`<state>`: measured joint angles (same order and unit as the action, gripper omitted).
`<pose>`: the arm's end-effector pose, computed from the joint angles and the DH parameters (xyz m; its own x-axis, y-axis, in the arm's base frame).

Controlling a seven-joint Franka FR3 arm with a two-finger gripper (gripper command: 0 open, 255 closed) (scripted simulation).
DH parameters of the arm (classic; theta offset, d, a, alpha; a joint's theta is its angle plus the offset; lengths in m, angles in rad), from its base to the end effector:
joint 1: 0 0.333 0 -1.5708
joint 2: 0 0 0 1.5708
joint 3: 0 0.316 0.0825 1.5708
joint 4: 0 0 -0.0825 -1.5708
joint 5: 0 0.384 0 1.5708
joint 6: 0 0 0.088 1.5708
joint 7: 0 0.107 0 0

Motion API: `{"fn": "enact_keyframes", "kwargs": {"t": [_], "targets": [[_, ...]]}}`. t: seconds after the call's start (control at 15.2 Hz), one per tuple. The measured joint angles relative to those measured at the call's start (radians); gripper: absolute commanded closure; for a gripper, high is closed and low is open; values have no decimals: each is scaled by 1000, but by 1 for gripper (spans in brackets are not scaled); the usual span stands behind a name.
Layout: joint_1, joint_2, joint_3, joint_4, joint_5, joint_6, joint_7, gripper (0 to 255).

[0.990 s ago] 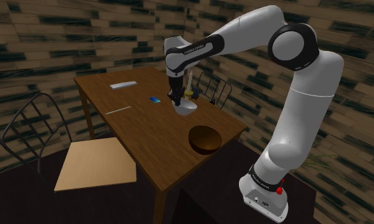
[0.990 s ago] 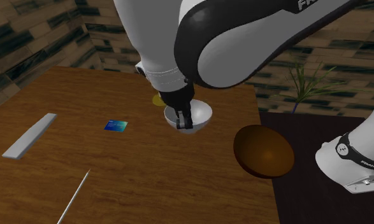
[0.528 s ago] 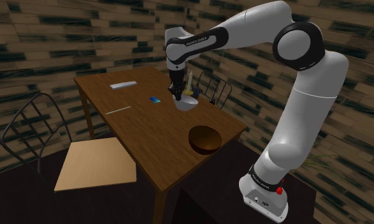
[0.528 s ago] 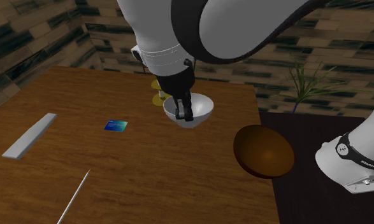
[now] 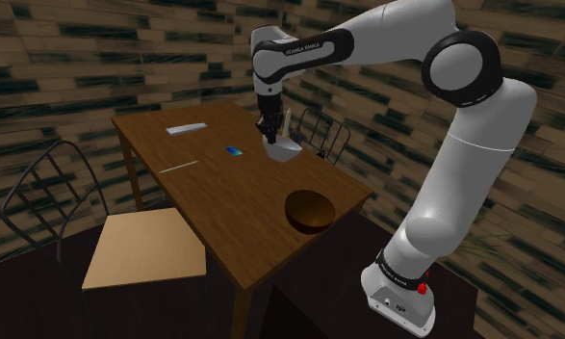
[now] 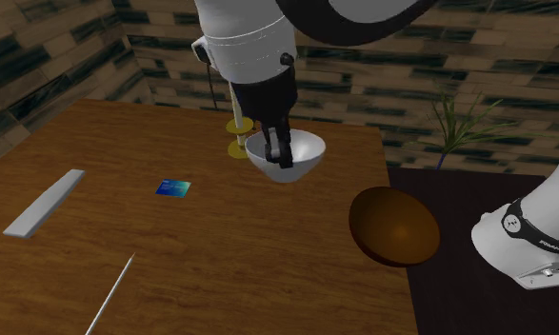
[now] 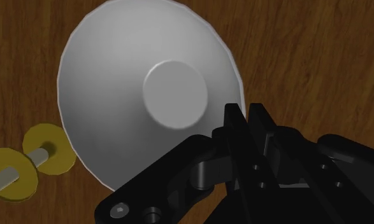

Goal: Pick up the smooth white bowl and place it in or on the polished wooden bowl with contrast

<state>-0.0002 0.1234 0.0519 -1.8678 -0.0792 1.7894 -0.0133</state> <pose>0.5695 0.0218 0.4329 0.9760 0.0819 -0.2016 0.0964 -0.9933 0.0632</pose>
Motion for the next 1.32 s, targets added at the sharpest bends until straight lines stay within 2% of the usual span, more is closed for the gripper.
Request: {"fn": "enact_keyframes", "kwargs": {"t": [0.53,0.86,1.32], "targets": [[34,-270,33,-271,33,-1,53,255],[67,-458,65,-428,71,-34,98,255],[120,-692,110,-577,136,-118,158,255]]}}
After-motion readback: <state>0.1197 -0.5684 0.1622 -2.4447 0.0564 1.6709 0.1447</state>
